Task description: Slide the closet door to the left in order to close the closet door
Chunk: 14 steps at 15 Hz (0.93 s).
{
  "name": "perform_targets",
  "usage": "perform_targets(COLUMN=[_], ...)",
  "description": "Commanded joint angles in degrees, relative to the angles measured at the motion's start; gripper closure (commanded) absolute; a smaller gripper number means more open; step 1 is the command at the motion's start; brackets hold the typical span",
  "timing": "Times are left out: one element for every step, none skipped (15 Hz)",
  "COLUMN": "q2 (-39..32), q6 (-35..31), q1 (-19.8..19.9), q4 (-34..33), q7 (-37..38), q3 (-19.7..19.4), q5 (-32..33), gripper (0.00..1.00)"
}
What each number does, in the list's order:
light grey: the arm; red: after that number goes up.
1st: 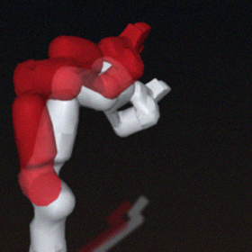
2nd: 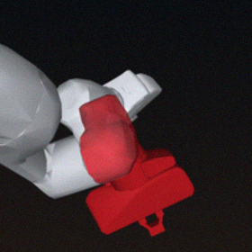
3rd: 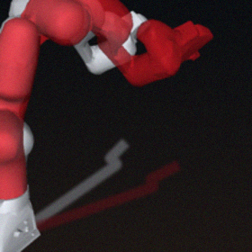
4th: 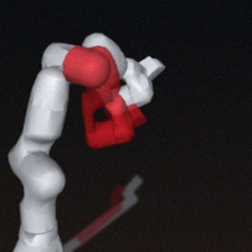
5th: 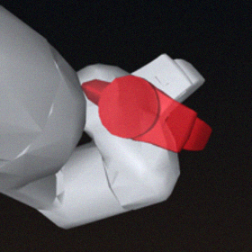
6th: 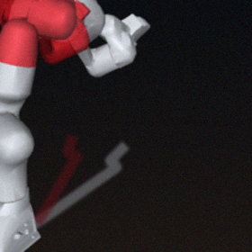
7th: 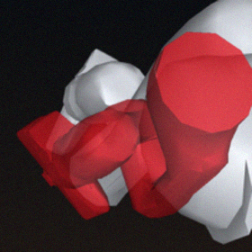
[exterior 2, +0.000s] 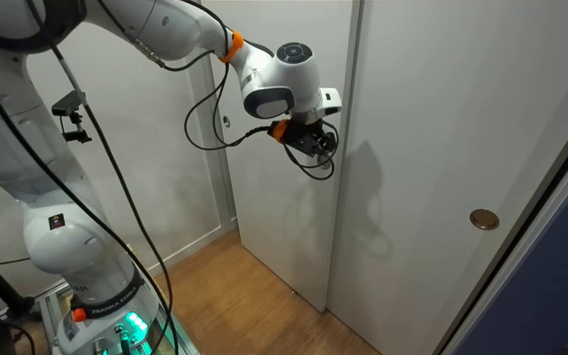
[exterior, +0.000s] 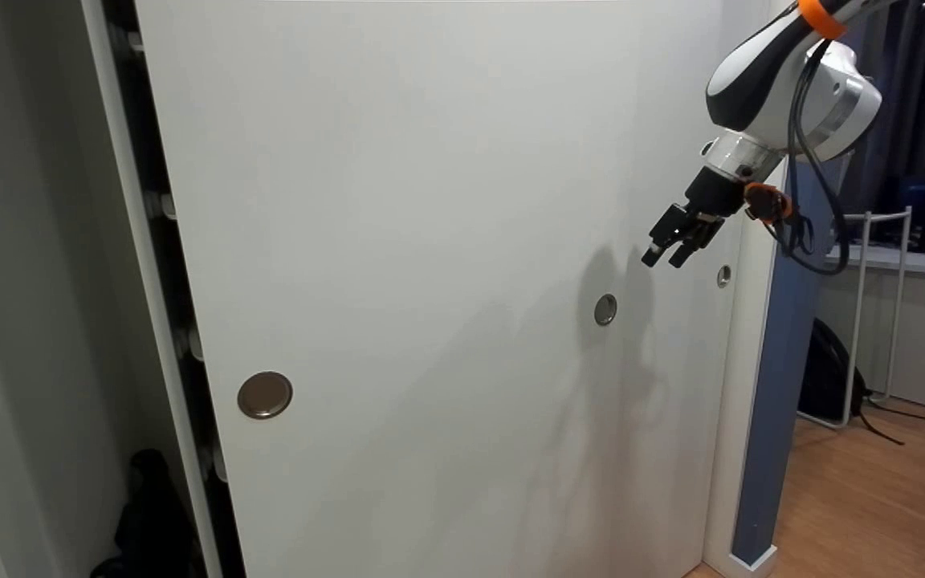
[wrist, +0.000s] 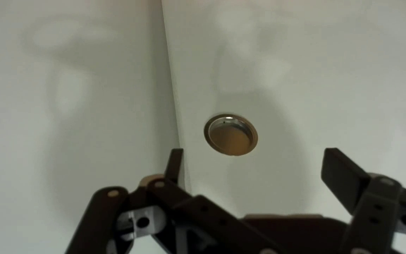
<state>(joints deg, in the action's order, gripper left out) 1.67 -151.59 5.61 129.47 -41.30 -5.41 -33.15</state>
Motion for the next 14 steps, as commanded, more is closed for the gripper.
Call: perform_targets(q2=[-3.94,-4.80,-5.67,-6.44,-7.22,-8.12,-8.89,-9.69,-10.39,-10.90,-11.38,-11.81,-12.22,-12.43], q6=[-2.61,-2.89,-3.23,-2.78,-2.21,-2.59,-3.08,-3.13,-2.74,-1.91,-1.27,-0.66,-0.18,1.25], q1=[-0.13,0.10,0.32,0.54,0.76,0.88,0.98,1.08,1.20,1.36,1.40,1.44,1.37,1.31], q4=[-3.99,-4.96,-5.95,-7.01,-8.16,-9.24,-10.30,-11.42,-12.69,-13.65,-14.47,-15.18,-15.66,-15.76], q7=[-8.48,-11.16,-13.77,-16.66,-19.74,-22.84,-25.97,-28.40,-31.16,-33.76,-35.57,-37.65,-39.08,-39.42], q3=[-0.16,-0.12,0.00,0.17,0.37,0.58,0.71,0.78,0.88,0.96,1.03,1.10,1.13,1.06], q5=[-8.72,-11.39,-13.62,-16.04,-18.82,-21.51,-24.22,-26.69,-29.26,-31.70,-33.60,-35.58,-36.96,-37.58], gripper=[0.00,0.00,0.00,0.00,0.00,0.00,0.00,0.00,0.00,0.00,0.00,0.00,0.00,0.00])
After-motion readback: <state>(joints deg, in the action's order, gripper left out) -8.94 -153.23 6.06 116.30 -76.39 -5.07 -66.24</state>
